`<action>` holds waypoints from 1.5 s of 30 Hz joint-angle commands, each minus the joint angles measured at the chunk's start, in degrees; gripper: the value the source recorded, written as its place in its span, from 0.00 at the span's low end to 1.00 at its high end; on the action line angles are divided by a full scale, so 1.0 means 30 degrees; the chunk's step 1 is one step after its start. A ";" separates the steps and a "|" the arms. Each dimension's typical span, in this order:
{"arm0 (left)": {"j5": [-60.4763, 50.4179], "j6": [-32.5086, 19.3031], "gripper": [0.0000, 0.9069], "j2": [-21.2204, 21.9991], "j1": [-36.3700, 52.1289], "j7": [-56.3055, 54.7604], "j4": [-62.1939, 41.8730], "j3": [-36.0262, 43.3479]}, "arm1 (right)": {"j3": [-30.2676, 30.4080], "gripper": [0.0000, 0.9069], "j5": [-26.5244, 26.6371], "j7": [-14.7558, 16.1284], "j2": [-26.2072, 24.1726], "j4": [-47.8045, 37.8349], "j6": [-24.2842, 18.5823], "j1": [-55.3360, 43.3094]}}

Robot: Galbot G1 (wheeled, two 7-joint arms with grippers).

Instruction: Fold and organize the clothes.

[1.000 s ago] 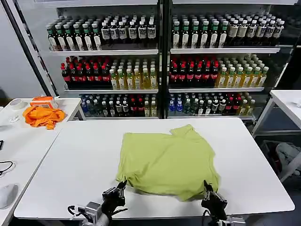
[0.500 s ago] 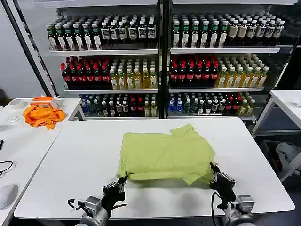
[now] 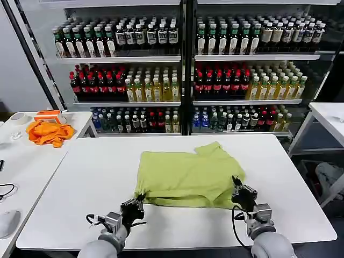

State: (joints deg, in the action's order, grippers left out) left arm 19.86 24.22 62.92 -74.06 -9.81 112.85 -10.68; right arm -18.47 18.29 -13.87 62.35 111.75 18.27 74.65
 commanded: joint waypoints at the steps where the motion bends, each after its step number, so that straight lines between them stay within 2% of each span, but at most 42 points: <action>1: -0.0122 -0.0172 1.00 0.0143 0.1443 -0.0110 -0.1437 0.0355 | 0.0544 1.00 -0.0611 -0.0078 0.0150 -0.1076 0.0544 -0.0829; 8: -0.0289 -0.0400 1.00 0.0519 0.1283 -0.0453 -0.1367 0.0179 | 0.0037 1.00 -0.0869 0.0025 0.0336 -0.0304 0.0262 0.0048; 14: -0.0325 -0.0453 1.00 0.0686 -0.0448 -0.0633 -0.0504 -0.0354 | -0.1832 1.00 -0.0945 0.0135 0.0337 0.1390 0.0323 0.2081; 21: -0.0376 -0.0435 1.00 0.1146 -0.1341 -0.0762 -0.0561 -0.0383 | -0.3451 1.00 -0.0197 0.0033 0.0776 0.2167 0.0433 0.4546; 28: -0.0373 -0.0344 1.00 0.1505 -0.0841 -0.0930 -0.1069 -0.0160 | -0.3481 1.00 0.1434 -0.0357 0.1056 0.1349 0.1148 0.4402; 29: -0.0371 -0.0343 0.98 0.1513 -0.0814 -0.0929 -0.1080 -0.0154 | -0.3415 1.00 0.1704 -0.0393 0.1040 0.1318 0.1180 0.4377; 30: -0.0365 -0.0346 0.88 0.1520 -0.0772 -0.0928 -0.1085 -0.0148 | -0.3314 1.00 0.2063 -0.0409 0.1020 0.1231 0.1301 0.4326; 31: -0.0366 -0.0353 0.61 0.1530 -0.0754 -0.0928 -0.1094 -0.0148 | -0.3265 0.97 0.2186 -0.0395 0.1012 0.1149 0.1312 0.4302; 32: -0.0369 -0.0380 0.47 0.1529 -0.0735 -0.0927 -0.1112 -0.0144 | -0.3173 0.77 0.2315 -0.0374 0.0997 0.1053 0.1290 0.4235; 33: -0.0364 -0.0444 0.24 0.1527 -0.0727 -0.0928 -0.1162 -0.0139 | -0.3078 0.28 0.2506 -0.0358 0.0984 0.0908 0.1232 0.4195; 34: -0.0365 -0.0477 0.18 0.1528 -0.0725 -0.0924 -0.1184 -0.0136 | -0.2936 0.09 0.2720 -0.0352 0.0976 0.0800 0.1195 0.4087; 35: -0.0362 -0.0487 0.10 0.1529 -0.0729 -0.0926 -0.1206 -0.0135 | -0.2872 0.00 0.2769 -0.0344 0.0972 0.0755 0.1173 0.4031; 45: -0.0330 -0.0505 0.08 0.1600 -0.0831 -0.0862 -0.1312 -0.0189 | -0.2066 0.00 0.2799 -0.0107 0.0845 0.0154 0.1094 0.3301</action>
State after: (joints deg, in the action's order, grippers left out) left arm 18.85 22.56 67.42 -76.11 -12.48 109.17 -11.19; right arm -25.30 24.92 -14.16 64.78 113.08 21.13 84.64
